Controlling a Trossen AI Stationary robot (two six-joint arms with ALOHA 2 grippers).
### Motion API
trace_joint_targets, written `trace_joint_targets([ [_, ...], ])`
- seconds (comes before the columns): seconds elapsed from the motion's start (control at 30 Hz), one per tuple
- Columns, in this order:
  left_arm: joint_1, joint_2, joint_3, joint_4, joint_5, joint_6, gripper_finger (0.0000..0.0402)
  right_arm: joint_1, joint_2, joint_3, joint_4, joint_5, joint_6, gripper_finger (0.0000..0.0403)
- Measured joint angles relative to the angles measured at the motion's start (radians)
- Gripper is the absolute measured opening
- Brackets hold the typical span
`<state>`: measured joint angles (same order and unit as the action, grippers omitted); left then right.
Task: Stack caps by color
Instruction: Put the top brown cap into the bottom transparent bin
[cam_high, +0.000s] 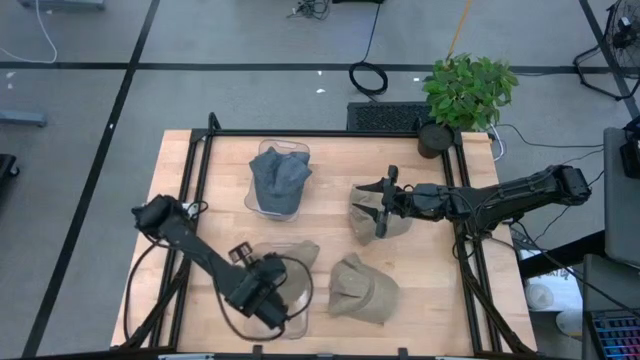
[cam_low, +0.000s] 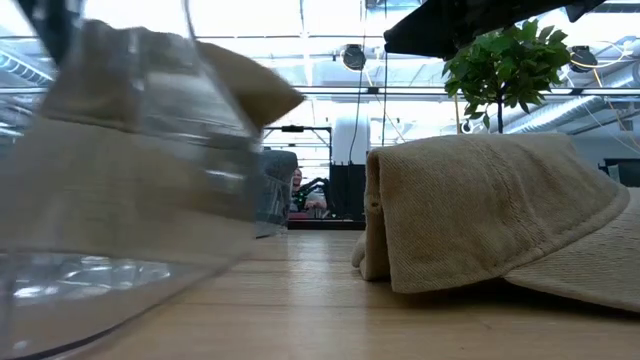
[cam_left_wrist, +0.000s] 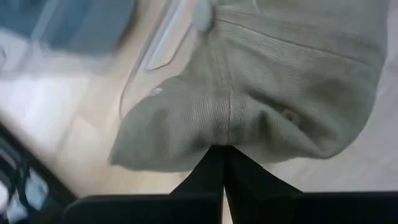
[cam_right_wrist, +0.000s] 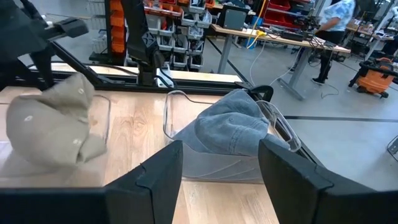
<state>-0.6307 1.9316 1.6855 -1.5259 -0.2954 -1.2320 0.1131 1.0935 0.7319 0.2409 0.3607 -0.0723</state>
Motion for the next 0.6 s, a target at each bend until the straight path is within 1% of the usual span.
trace_joint_targets([
  [0.07,0.026,0.000,0.000,0.028,-0.025,0.062,0.0007,0.000,0.000,0.000,-0.001,0.000,0.000,0.0196],
  [0.2,0.065,0.000,0.000,0.110,-0.025,0.170,0.0021,0.000,0.000,0.000,-0.012,0.000,0.000,0.0196],
  [0.3,0.080,0.000,0.000,0.163,0.001,0.208,0.0016,0.000,0.000,-0.007,-0.009,0.000,0.001,0.0196],
  [0.4,0.093,0.003,-0.002,0.201,0.013,0.211,0.0004,0.000,0.000,-0.013,-0.011,0.000,0.001,0.0196],
  [0.47,0.098,0.006,-0.026,0.234,0.014,0.221,0.0007,0.000,0.000,-0.013,-0.009,0.000,0.001,0.0196],
  [0.53,0.105,0.007,-0.077,0.304,0.031,0.233,0.0012,0.000,0.000,-0.013,-0.008,0.000,0.001,0.0196],
  [0.6,0.116,0.006,-0.152,0.409,0.081,0.248,0.0014,0.000,0.000,-0.013,-0.007,0.000,0.001,0.0196],
])
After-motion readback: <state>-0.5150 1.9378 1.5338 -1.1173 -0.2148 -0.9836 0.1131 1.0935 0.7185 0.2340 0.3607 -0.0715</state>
